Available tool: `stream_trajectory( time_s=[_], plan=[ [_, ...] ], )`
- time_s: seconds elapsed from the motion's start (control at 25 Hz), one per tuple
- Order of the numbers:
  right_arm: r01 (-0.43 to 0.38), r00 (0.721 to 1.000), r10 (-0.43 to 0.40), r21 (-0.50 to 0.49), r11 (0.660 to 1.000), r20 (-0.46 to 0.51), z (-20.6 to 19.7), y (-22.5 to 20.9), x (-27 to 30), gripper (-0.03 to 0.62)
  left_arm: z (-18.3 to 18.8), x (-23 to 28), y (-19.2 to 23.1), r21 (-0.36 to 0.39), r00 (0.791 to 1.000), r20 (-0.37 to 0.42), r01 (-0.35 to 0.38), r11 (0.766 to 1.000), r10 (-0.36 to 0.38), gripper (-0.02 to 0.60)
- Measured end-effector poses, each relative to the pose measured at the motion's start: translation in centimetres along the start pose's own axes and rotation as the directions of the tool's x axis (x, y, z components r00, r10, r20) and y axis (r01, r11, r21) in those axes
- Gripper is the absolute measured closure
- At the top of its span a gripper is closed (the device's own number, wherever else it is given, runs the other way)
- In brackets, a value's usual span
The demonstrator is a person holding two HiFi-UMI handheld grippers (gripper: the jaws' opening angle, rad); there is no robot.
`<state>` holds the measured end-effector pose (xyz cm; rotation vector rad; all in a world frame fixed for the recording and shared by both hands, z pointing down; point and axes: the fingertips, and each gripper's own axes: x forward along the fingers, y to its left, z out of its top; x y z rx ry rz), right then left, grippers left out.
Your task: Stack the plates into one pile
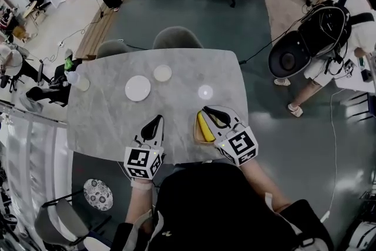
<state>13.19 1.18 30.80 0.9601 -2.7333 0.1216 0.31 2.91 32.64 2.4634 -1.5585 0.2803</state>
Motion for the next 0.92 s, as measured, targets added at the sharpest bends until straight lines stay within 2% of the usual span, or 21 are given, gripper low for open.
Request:
stream_trajectory(
  time_s=[0.2, 0.6, 0.92],
  plan=[
    [0.018, 1.0, -0.018, -0.007, 1.0, 0.017, 0.8, -0.3, -0.5, 0.562, 1.5, 0.5, -0.6, 0.004, 0.999, 0.026, 0.032, 0.999, -0.032, 0.572],
    [0.044, 0.997, -0.043, -0.025, 0.999, 0.056, 2.1, -0.3, -1.1, 0.562, 1.3, 0.8, -1.1, 0.041, 0.997, -0.013, 0.072, 0.997, -0.071, 0.573],
    [0.054, 0.997, -0.053, -0.016, 0.998, 0.064, 1.8, -0.2, -1.5, 0.562, 1.4, 0.6, -1.5, 0.05, 0.997, -0.011, 0.079, 0.996, -0.078, 0.572]
  ],
)
